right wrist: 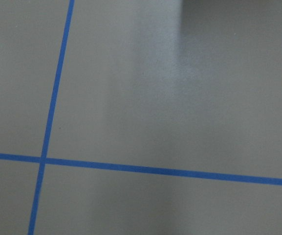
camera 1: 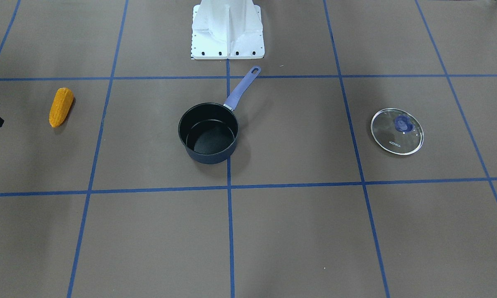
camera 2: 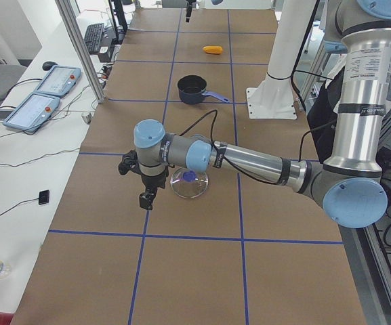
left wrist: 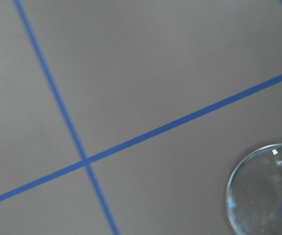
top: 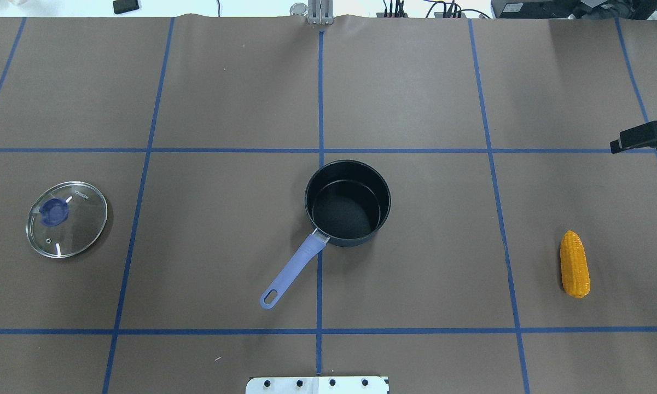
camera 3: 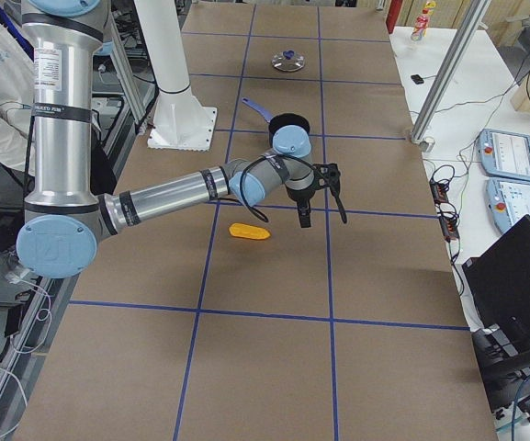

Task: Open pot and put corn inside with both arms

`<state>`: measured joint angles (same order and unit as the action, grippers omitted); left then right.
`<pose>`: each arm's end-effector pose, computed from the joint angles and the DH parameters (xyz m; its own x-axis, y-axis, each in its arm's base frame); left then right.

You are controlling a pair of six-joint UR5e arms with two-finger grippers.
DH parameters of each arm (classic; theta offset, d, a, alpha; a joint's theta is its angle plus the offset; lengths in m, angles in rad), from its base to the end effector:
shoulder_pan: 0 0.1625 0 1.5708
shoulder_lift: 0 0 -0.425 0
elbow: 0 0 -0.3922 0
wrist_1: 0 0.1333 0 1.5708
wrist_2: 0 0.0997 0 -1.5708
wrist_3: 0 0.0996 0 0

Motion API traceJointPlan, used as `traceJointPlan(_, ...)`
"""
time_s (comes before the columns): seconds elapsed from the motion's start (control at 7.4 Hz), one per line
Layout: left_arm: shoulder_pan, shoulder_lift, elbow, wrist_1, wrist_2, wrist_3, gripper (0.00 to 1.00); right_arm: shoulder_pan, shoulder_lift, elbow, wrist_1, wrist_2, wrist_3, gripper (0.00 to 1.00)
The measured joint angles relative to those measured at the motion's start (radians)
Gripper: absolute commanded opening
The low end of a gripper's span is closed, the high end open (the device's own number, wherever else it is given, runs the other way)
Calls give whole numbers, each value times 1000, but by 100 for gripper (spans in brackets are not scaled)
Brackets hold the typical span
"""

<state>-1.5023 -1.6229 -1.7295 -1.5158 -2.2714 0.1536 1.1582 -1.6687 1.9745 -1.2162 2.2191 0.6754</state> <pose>-0.0336 -0.5195 0.5646 0.7366 0.3011 -0.6056 -0.1825 0.9507 0.2508 -0.1174 -0.4506 0.4689 0.6520 -0.0620 0.7557 -0.1165 0.9766 0.1806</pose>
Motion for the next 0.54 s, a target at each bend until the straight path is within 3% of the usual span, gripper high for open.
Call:
traceJointPlan(0.27,-67,-1,25,9,-38,3,99,-126,-77,84,20,-99,137,100)
traceJointPlan(0.54,-84,0,27,3,-52,-63,99,-280,-180,105,159,-237,298,100)
